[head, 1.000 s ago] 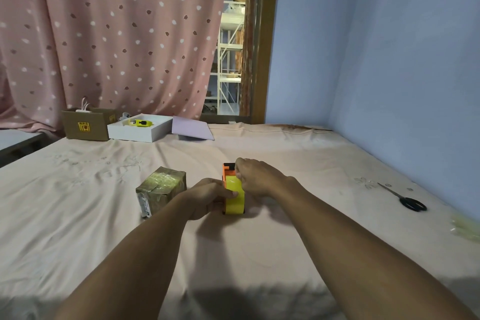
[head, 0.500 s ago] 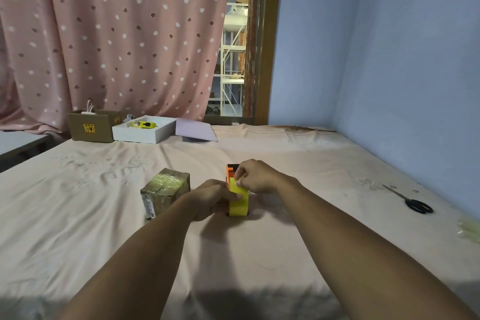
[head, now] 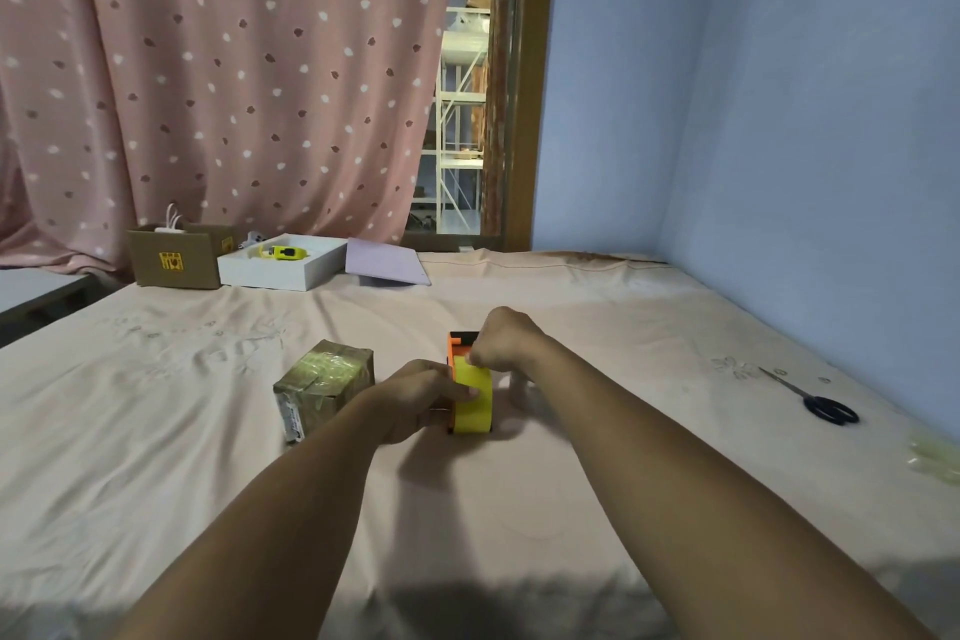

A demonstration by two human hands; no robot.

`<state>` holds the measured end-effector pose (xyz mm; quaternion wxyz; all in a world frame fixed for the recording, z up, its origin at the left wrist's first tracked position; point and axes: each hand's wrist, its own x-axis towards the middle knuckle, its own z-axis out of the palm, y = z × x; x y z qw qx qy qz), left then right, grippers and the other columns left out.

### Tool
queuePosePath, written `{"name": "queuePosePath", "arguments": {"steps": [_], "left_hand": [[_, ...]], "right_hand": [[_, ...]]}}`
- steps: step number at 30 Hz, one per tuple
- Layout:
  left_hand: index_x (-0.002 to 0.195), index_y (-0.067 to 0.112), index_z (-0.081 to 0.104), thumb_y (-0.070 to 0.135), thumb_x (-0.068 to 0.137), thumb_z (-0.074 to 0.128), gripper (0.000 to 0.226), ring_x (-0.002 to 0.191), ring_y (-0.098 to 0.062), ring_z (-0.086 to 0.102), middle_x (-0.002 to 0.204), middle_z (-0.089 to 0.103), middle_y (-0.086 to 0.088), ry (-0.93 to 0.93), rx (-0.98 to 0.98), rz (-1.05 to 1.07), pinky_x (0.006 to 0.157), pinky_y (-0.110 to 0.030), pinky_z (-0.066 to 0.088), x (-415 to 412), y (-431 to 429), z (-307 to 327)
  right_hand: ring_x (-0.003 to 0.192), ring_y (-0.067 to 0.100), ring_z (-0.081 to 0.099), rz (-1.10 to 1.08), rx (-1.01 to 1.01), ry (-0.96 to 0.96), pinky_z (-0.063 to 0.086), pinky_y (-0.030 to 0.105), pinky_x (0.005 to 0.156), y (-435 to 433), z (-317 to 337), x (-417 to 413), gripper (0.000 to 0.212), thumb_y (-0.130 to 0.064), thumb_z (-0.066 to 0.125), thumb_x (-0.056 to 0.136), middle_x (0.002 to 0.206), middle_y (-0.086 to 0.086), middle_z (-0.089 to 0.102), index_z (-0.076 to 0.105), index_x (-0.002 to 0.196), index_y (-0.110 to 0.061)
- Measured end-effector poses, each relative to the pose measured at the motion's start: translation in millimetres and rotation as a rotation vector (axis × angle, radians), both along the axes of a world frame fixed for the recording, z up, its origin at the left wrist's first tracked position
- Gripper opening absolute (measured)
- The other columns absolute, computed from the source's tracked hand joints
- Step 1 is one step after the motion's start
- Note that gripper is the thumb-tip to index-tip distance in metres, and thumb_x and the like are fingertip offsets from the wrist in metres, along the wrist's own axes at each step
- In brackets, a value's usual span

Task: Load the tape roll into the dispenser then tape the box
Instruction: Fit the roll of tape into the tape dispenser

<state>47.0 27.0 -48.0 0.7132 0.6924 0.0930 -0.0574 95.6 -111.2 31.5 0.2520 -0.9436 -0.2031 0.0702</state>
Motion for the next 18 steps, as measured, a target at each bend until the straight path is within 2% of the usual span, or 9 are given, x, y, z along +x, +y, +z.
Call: {"name": "queuePosePath", "arguments": {"steps": [3,6,10,14,18], "left_hand": [[0.112,-0.004,0.070,-0.004,0.084,0.069,0.028,0.096,-0.029,0.073,0.107,0.076,-0.018,0.001,-0.001,-0.003,0.098,-0.047,0.055,-1,0,-1],[0.112,-0.004,0.070,-0.004,0.084,0.069,0.029,0.096,-0.030,0.073,0.108,0.076,-0.018,0.003,-0.002,0.005,0.097,-0.046,0.055,-3,-1,-1],[0.110,-0.003,0.070,-0.004,0.084,0.068,0.027,0.090,-0.025,0.075,0.103,0.077,-0.015,-0.005,0.015,0.010,0.087,-0.039,0.059,-3,-3,2],[0.107,-0.003,0.072,-0.005,0.084,0.068,0.024,0.084,-0.022,0.075,0.095,0.078,-0.011,-0.013,0.023,0.017,0.079,-0.035,0.060,-4,-4,3],[0.096,0.003,0.074,-0.005,0.083,0.068,0.016,0.085,-0.022,0.075,0.093,0.078,-0.010,-0.016,0.016,0.016,0.080,-0.035,0.060,-5,-3,2]], "right_hand": [[0.093,0.031,0.057,-0.041,0.004,0.063,0.047,0.034,0.074,0,7,-2,0.021,-0.012,0.068,0.088,0.107,0.017,0.059,0.054,0.101,-0.005],[0.098,0.030,0.056,0.004,-0.040,0.039,0.046,0.034,0.077,2,6,-6,0.019,-0.011,0.062,0.091,0.111,0.016,0.058,0.056,0.108,-0.006],[0.110,0.032,0.059,0.050,-0.135,-0.033,0.048,0.035,0.081,4,3,-9,0.031,-0.013,0.053,0.094,0.122,0.017,0.060,0.057,0.123,-0.003],[0.105,0.033,0.056,0.129,-0.179,-0.057,0.044,0.036,0.076,3,-1,-13,0.039,-0.011,0.053,0.092,0.123,0.019,0.057,0.045,0.129,-0.001],[0.106,0.033,0.057,0.232,-0.193,-0.117,0.051,0.043,0.085,-3,-11,-12,0.037,-0.008,0.055,0.089,0.122,0.017,0.059,0.045,0.125,-0.006]]}}
